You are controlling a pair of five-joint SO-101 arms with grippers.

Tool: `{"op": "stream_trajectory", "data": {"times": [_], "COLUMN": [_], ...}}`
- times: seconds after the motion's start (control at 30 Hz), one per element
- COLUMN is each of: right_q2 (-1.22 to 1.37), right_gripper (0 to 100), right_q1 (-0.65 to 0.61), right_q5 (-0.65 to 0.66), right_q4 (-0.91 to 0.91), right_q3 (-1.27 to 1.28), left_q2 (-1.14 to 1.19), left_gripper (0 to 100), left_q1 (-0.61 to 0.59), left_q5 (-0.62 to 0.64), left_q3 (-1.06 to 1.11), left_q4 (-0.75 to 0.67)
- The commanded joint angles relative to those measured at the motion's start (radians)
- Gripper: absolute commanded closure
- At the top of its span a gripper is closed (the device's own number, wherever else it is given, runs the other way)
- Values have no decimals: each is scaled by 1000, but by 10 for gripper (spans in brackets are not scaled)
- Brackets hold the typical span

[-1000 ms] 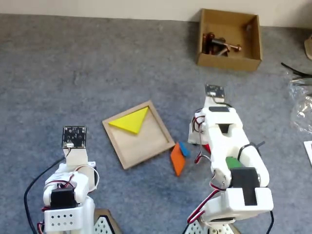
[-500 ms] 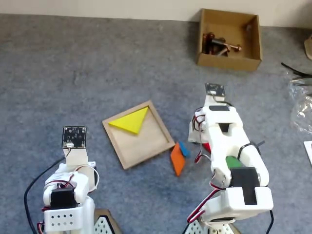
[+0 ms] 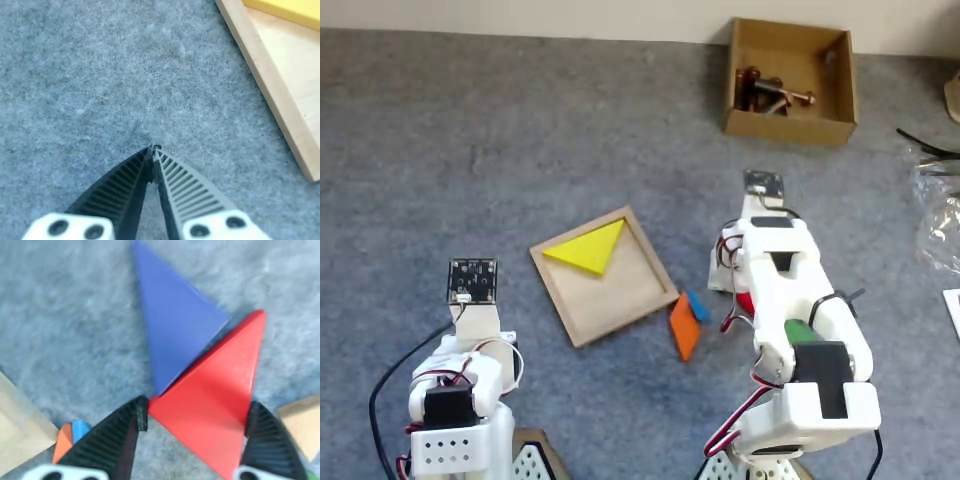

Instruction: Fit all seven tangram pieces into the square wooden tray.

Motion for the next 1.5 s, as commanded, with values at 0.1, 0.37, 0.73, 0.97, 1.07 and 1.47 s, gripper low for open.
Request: {"op": "stream_trajectory", "data": {"times": [0.1, 0.37, 0.73, 0.97, 1.07, 1.47], "right_q2": [-12, -39, -232, -240, -242, -242], "right_gripper": [742, 742, 799, 799, 799, 799], "right_q1": [10, 12, -1, -53, -96, -217], "right_q5": [5, 5, 5, 12, 12, 14], "right_q4": [-25, -18, -27, -21, -19, 68], "right_q3": [-59, -56, -21, -18, -18, -27], "left_q2": [7, 7, 7, 7, 7, 7], "left_gripper": [995, 995, 995, 995, 995, 995], "left_q1": [-8, -8, -8, -8, -8, -8], "left_q5": [3, 3, 3, 3, 3, 3], "left_q3": [21, 21, 21, 21, 21, 21], "left_q4": [8, 8, 8, 8, 8, 8]}}
